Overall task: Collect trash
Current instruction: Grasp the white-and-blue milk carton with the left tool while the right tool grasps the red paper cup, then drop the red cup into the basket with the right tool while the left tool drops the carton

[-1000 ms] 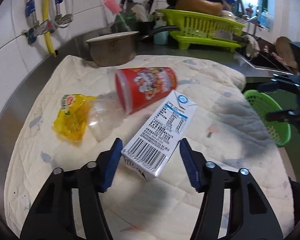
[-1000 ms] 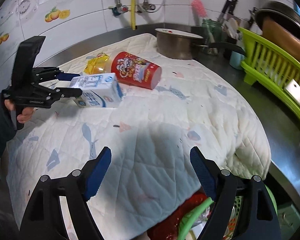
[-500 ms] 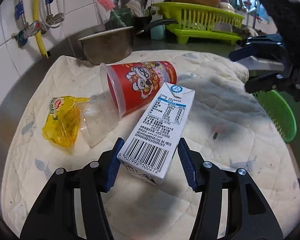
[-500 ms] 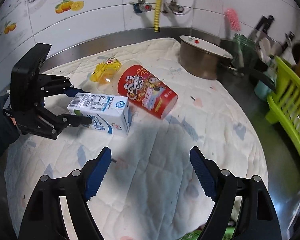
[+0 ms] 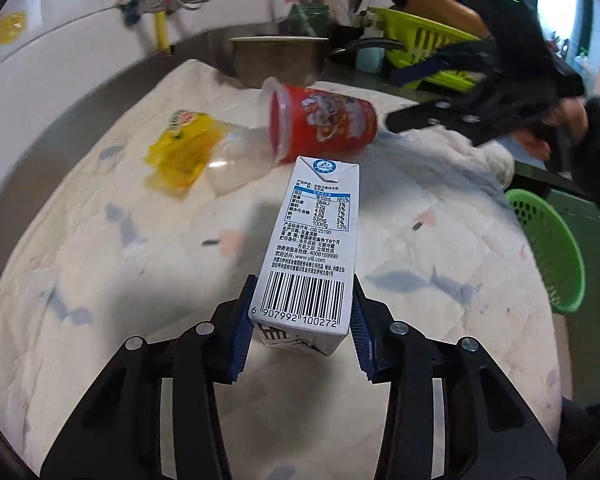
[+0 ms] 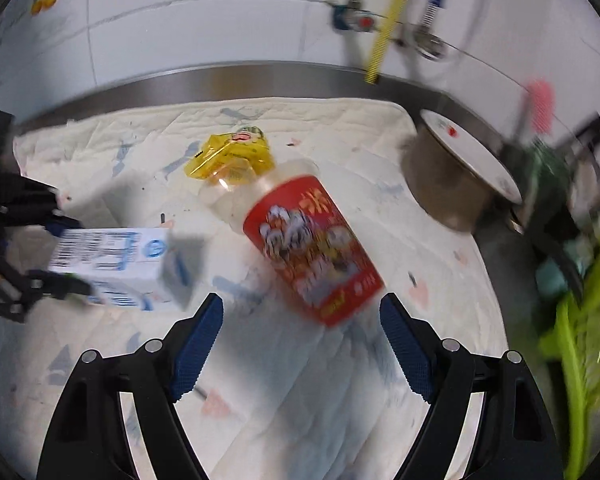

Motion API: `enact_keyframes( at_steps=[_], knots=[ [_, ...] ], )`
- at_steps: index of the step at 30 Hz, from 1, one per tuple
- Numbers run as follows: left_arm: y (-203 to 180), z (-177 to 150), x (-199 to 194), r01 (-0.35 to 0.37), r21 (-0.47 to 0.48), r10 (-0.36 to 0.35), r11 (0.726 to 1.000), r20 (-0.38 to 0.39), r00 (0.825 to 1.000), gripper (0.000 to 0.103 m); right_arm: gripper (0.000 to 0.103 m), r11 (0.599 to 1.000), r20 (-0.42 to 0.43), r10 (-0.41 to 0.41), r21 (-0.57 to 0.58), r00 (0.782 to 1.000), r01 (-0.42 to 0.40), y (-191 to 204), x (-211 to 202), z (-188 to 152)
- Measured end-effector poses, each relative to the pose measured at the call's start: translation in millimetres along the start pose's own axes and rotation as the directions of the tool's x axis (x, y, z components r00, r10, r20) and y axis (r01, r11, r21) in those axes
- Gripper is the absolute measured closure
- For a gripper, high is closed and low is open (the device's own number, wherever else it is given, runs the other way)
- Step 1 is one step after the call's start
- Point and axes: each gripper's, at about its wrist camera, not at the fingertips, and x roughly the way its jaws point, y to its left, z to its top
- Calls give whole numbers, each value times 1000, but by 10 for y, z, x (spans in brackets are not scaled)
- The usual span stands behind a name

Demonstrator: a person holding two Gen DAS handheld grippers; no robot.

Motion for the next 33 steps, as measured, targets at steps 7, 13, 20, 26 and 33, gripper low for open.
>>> enact_keyframes(
  at_steps=[7, 13, 20, 26, 33],
  knots=[
    [121, -135, -215, 11, -59, -9, 998, 29, 1000, 61, 25, 988, -87, -28, -156, 996, 14, 75, 492, 242],
    [156, -183, -235, 10, -78, -7, 997, 34, 999, 61, 25, 978, -119, -37, -208, 992, 11, 8, 769, 330],
    [173, -258, -192, 0, -98, 1, 995, 16, 1000, 61, 28, 950, -138, -122, -304, 983, 75, 129, 961, 341],
    [108, -235, -271, -13, -112, 17, 994, 37, 999, 61, 31, 978, -117, -91, -199, 989, 66, 128, 697, 268],
    [-143, -248, -455, 38, -131, -28, 991, 77, 997, 61, 31, 998, -73, -16, 64, 997, 21, 192, -32, -202]
  ],
)
